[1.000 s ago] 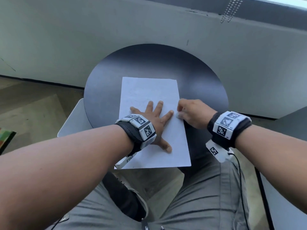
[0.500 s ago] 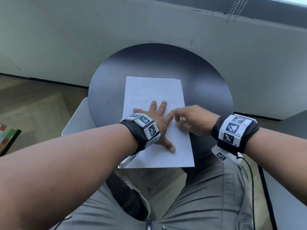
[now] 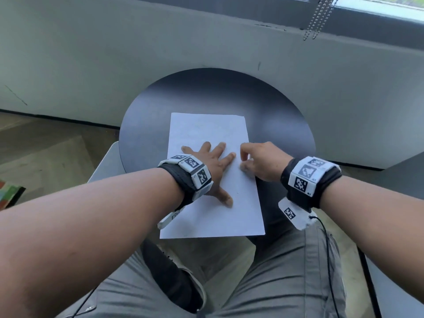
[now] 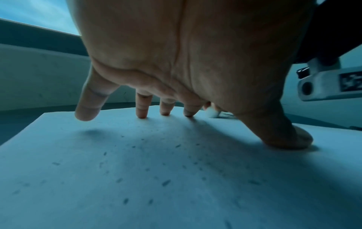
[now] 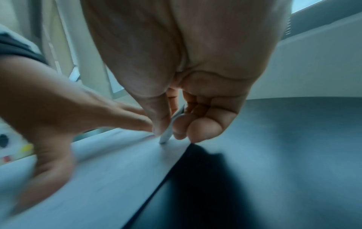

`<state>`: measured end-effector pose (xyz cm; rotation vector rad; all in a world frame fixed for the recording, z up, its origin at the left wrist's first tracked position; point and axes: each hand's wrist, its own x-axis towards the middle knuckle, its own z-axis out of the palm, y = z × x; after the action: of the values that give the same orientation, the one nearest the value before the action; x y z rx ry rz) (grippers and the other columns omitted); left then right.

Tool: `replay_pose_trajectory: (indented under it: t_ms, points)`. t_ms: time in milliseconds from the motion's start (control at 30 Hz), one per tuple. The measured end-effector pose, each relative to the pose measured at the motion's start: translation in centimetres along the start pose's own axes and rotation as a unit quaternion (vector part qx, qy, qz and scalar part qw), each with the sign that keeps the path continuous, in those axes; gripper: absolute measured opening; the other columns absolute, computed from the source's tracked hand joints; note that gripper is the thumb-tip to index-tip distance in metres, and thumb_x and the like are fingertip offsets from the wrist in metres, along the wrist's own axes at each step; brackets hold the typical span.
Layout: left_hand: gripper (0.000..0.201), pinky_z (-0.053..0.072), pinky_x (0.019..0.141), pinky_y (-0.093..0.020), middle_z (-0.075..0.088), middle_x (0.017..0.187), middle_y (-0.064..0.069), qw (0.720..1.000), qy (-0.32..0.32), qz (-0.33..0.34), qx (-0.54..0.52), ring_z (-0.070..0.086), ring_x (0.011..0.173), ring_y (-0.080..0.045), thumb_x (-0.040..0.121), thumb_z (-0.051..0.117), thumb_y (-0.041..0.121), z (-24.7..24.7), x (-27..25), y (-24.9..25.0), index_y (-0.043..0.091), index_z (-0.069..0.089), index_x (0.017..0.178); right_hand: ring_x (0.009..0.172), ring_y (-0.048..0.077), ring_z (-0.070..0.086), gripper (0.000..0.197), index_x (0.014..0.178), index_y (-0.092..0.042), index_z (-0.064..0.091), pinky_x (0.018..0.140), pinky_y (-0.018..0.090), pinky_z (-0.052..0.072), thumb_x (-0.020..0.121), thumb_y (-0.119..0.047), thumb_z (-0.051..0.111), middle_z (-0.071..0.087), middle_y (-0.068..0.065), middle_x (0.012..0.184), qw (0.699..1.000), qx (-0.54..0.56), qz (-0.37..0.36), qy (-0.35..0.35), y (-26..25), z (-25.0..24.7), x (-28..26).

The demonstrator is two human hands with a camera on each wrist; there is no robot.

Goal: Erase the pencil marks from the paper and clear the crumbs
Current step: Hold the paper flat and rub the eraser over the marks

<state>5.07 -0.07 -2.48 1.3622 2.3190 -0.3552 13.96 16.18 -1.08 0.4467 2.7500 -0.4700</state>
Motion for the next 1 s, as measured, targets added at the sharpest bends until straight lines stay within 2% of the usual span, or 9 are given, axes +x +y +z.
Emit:
replay_pose_trajectory:
  t_ms: [133,300,367,500,567,700,767,900,1000]
  points:
    - [0.138,0.017,0.103,-0.082,-0.022,0.167,0.008,0.999,-0.014,-0.006,-0.032,-0.013,0.153,-0.036,0.052,0.057,0.099,0.5,0.0,0.0,0.041,-0.011,0.157,0.078,0.021,0.053,0.012,0.098,-0.024,0.058,0.068,0.03,0.043,0.09,-0.033,0.058,0.058,0.0,0.087,0.991,-0.047,-0.104,-0.076,-1.7,1.2,-2.3]
    - [0.138,0.016,0.102,-0.083,-0.025,0.166,0.009,1.0,-0.009,-0.012,-0.028,-0.015,0.153,-0.034,0.052,0.051,0.102,1.0,-0.1,0.0,0.042,-0.016,0.156,0.082,0.029,0.058,0.014,0.094,-0.024,0.05,0.075,0.038,0.053,0.09,-0.037,0.053,0.059,0.007,0.094,1.0,0.002,0.018,0.015,-0.6,-0.5,0.8]
    - [0.139,0.016,0.102,-0.084,-0.025,0.166,0.009,0.999,-0.009,-0.015,-0.033,-0.015,0.154,-0.033,0.051,0.051,0.102,1.1,-0.2,-0.1,0.04,-0.016,0.157,0.08,0.03,0.057,0.012,0.094,-0.024,0.048,0.073,0.038,0.052,0.091,-0.035,0.051,0.059,0.007,0.091,1.0,-0.015,0.0,0.016,-0.8,-0.2,0.6]
    - [0.14,0.015,0.102,-0.083,-0.026,0.165,0.009,0.999,-0.003,-0.009,-0.052,-0.017,0.154,-0.032,0.051,0.052,0.102,1.3,-0.2,-0.2,0.04,-0.015,0.157,0.077,0.023,0.051,0.011,0.1,-0.024,0.051,0.071,0.036,0.049,0.094,-0.033,0.051,0.058,0.0,0.087,0.989,-0.058,-0.111,-0.077,-2.0,1.2,-2.2]
    - [0.139,0.016,0.102,-0.083,-0.026,0.165,0.009,0.999,-0.003,-0.008,-0.052,-0.017,0.154,-0.033,0.052,0.052,0.101,1.3,-0.1,-0.2,0.039,-0.015,0.157,0.08,0.025,0.051,0.016,0.104,-0.021,0.051,0.072,0.035,0.048,0.093,-0.033,0.05,0.061,0.005,0.094,0.992,-0.072,-0.097,-0.04,-1.8,0.7,-1.2]
    - [0.139,0.016,0.103,-0.082,-0.026,0.165,0.011,0.999,-0.005,-0.017,-0.044,-0.017,0.153,-0.032,0.052,0.053,0.101,1.3,-0.2,-0.1,0.04,-0.017,0.156,0.083,0.032,0.056,0.017,0.098,-0.018,0.047,0.073,0.038,0.05,0.094,-0.034,0.048,0.059,0.011,0.096,0.999,-0.014,0.035,0.032,-0.6,-0.6,1.9]
    - [0.141,0.015,0.103,-0.082,-0.026,0.165,0.011,0.999,-0.006,-0.019,-0.045,-0.017,0.154,-0.031,0.053,0.054,0.1,1.2,-0.3,0.0,0.038,-0.017,0.157,0.08,0.032,0.055,0.018,0.098,-0.016,0.045,0.071,0.038,0.049,0.096,-0.033,0.047,0.059,0.011,0.093,0.999,-0.03,0.019,0.025,-0.8,-0.2,1.2]
    - [0.14,0.015,0.103,-0.082,-0.026,0.166,0.01,0.998,-0.01,-0.014,-0.057,-0.017,0.154,-0.032,0.054,0.055,0.099,1.0,-0.5,0.1,0.035,-0.015,0.158,0.077,0.028,0.05,0.017,0.104,-0.02,0.047,0.068,0.035,0.046,0.095,-0.034,0.049,0.057,0.004,0.088,0.989,-0.071,-0.108,-0.068,-2.1,1.1,-2.2]
    - [0.14,0.016,0.103,-0.083,-0.027,0.165,0.009,0.999,-0.009,-0.01,-0.05,-0.017,0.154,-0.032,0.054,0.053,0.1,1.0,-0.4,0.2,0.035,-0.016,0.157,0.078,0.028,0.054,0.018,0.103,-0.021,0.047,0.071,0.036,0.049,0.093,-0.036,0.05,0.058,0.007,0.091,0.996,-0.053,-0.06,-0.042,-1.5,0.6,-1.2]
